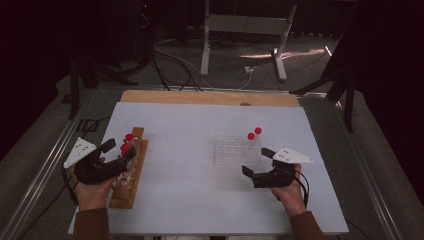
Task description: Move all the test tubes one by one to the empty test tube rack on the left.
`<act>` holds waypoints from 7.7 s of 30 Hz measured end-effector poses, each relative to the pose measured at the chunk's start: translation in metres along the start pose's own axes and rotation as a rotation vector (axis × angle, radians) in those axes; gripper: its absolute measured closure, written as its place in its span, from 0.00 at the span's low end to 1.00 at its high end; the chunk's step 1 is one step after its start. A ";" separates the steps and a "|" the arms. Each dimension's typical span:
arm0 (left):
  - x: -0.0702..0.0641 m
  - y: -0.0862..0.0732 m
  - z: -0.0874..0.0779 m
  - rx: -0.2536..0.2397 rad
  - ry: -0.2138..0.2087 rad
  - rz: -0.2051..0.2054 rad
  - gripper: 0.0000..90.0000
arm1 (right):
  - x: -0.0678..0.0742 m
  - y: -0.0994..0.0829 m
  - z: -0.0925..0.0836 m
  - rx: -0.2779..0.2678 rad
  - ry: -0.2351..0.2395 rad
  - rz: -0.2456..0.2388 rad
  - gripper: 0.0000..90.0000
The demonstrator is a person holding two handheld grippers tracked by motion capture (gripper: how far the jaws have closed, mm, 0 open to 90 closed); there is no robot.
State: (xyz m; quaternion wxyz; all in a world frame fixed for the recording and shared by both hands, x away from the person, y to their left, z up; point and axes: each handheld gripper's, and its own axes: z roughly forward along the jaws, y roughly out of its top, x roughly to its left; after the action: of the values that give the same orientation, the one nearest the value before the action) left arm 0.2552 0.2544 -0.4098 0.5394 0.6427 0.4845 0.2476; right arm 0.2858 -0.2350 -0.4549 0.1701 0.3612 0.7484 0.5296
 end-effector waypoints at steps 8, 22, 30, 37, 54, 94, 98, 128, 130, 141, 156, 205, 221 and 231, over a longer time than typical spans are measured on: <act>-0.010 -0.001 0.010 -0.005 0.003 -0.007 0.01 | -0.005 0.005 -0.005 -0.016 -0.022 0.011 0.00; -0.028 -0.008 0.019 -0.060 -0.007 0.018 0.05 | -0.032 0.023 -0.017 -0.046 -0.113 0.035 0.00; -0.038 -0.010 0.028 -0.033 -0.024 0.027 0.01 | -0.056 0.026 -0.013 -0.038 -0.202 0.073 0.03; -0.044 -0.011 0.033 -0.016 -0.036 0.031 0.01 | -0.066 0.021 0.003 0.011 -0.255 0.083 0.07; -0.044 -0.014 0.037 -0.001 -0.041 0.017 0.01 | -0.065 0.013 0.041 0.073 -0.266 -0.010 0.73; -0.044 -0.016 0.040 0.023 -0.040 0.008 0.01 | -0.057 0.036 0.023 -0.028 -0.257 -0.049 0.83; -0.044 -0.016 0.040 0.022 -0.040 0.005 0.01 | -0.055 0.041 0.018 -0.035 -0.254 -0.055 0.83; -0.046 -0.017 0.041 0.020 -0.050 0.000 0.01 | -0.023 0.035 -0.015 -0.040 -0.134 -0.078 0.83; -0.046 -0.017 0.041 0.019 -0.051 0.000 0.01 | -0.021 0.034 -0.015 -0.040 -0.124 -0.078 0.83; -0.047 -0.016 0.042 0.010 -0.064 -0.006 0.01 | -0.009 0.027 -0.009 -0.024 -0.079 -0.072 0.83; -0.068 -0.010 0.047 0.012 -0.132 0.010 0.01 | 0.012 0.021 0.002 0.008 -0.004 -0.088 0.83; -0.194 -0.017 0.126 0.177 -0.409 0.227 0.54 | 0.047 0.009 0.027 0.088 0.101 -0.146 0.83; -0.195 -0.019 0.128 0.186 -0.377 0.222 0.79 | 0.046 0.010 0.028 0.089 0.134 -0.141 0.62; -0.182 -0.012 0.116 0.173 -0.350 0.194 0.79 | 0.037 0.009 0.028 0.081 0.115 -0.093 0.20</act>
State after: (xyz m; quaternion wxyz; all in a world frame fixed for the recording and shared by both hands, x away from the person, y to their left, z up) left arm 0.2741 0.0394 -0.4186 0.5316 0.7636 0.3386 0.1404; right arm 0.2811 -0.1879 -0.4525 0.1367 0.3014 0.7937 0.5104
